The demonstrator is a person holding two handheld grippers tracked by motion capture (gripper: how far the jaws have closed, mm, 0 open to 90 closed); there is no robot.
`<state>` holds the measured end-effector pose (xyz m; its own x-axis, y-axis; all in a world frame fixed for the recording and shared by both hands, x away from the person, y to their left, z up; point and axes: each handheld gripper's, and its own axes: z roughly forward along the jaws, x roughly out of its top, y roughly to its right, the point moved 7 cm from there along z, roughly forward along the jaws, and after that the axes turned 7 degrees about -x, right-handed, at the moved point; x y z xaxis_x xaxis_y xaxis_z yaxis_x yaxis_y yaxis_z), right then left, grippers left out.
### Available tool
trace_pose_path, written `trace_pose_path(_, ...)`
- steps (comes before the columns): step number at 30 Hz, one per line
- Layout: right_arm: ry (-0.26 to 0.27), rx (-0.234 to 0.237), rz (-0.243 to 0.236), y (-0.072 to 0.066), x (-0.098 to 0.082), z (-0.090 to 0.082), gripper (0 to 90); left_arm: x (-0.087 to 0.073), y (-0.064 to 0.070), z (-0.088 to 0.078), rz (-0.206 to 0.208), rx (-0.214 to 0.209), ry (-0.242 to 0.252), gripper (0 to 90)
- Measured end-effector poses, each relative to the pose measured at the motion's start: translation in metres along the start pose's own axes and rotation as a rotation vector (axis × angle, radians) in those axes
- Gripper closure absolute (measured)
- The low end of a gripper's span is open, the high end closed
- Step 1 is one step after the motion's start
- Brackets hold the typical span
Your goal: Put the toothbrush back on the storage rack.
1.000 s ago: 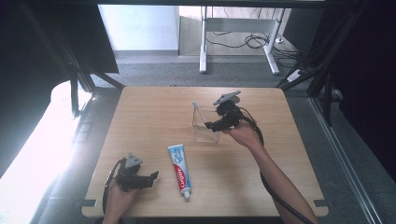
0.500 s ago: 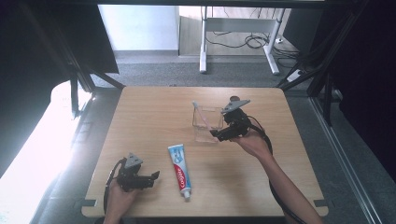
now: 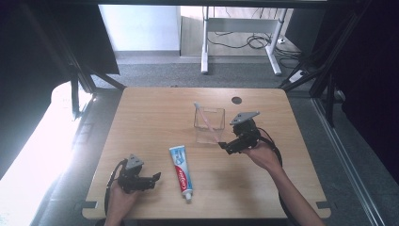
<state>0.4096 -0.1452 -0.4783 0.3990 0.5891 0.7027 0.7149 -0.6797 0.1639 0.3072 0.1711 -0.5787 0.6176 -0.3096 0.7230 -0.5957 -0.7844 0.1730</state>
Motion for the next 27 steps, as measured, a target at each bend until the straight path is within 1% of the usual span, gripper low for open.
trace_pose_path(5,0.001,0.001,-0.004,-0.001,-0.007,-0.004,0.0,0.0,0.0,0.0,0.0,-0.001,0.001,11.6)
trace_pose_path(7,0.0,-0.011,-0.013,-0.002,-0.014,-0.008,0.0,0.0,0.0,0.0,0.002,-0.001,0.001,11.6)
trace_pose_path(9,-0.002,-0.012,-0.013,-0.002,-0.016,-0.009,0.0,0.0,0.0,0.0,0.003,-0.002,0.001,11.6)
trace_pose_path(13,0.003,-0.02,-0.014,-0.003,-0.028,-0.016,0.0,0.0,0.001,0.0,0.0,-0.006,0.005,11.6)
trace_pose_path(14,0.003,-0.02,-0.014,-0.003,-0.028,-0.016,0.0,0.0,0.001,0.0,0.0,-0.006,0.005,11.6)
trace_pose_path(15,0.001,-0.022,-0.016,-0.004,-0.034,-0.019,0.0,0.001,0.001,0.0,0.0,-0.009,0.005,11.6)
trace_pose_path(16,0.001,-0.022,-0.016,-0.004,-0.034,-0.019,0.0,0.001,0.001,0.001,-0.006,-0.009,0.008,11.6)
trace_pose_path(17,0.003,-0.03,-0.016,-0.004,-0.04,-0.021,0.0,0.001,0.001,0.001,-0.008,-0.011,0.009,11.6)
trace_pose_path(18,0.003,-0.03,-0.016,-0.004,-0.04,-0.021,0.0,0.001,0.001,0.001,-0.008,-0.011,0.009,11.6)
trace_pose_path(20,0.006,-0.031,-0.005,-0.004,-0.048,-0.025,0.0,0.001,0.001,0.001,-0.008,-0.015,0.01,11.6)
trace_pose_path(22,0.008,-0.033,-0.002,-0.004,-0.05,-0.026,0.0,0.001,0.001,0.001,-0.004,-0.016,0.01,11.6)
trace_pose_path(23,0.007,-0.039,0.004,-0.005,-0.055,-0.029,0.0,0.001,0.002,0.001,-0.006,-0.016,0.01,11.6)
trace_pose_path(26,0.012,-0.038,0.009,-0.005,-0.063,-0.033,0.0,0.001,0.003,0.001,-0.016,-0.02,0.012,11.6)
trace_pose_path(27,0.012,-0.038,0.009,-0.005,-0.063,-0.033,0.0,0.001,0.003,0.001,-0.016,-0.02,0.012,11.6)
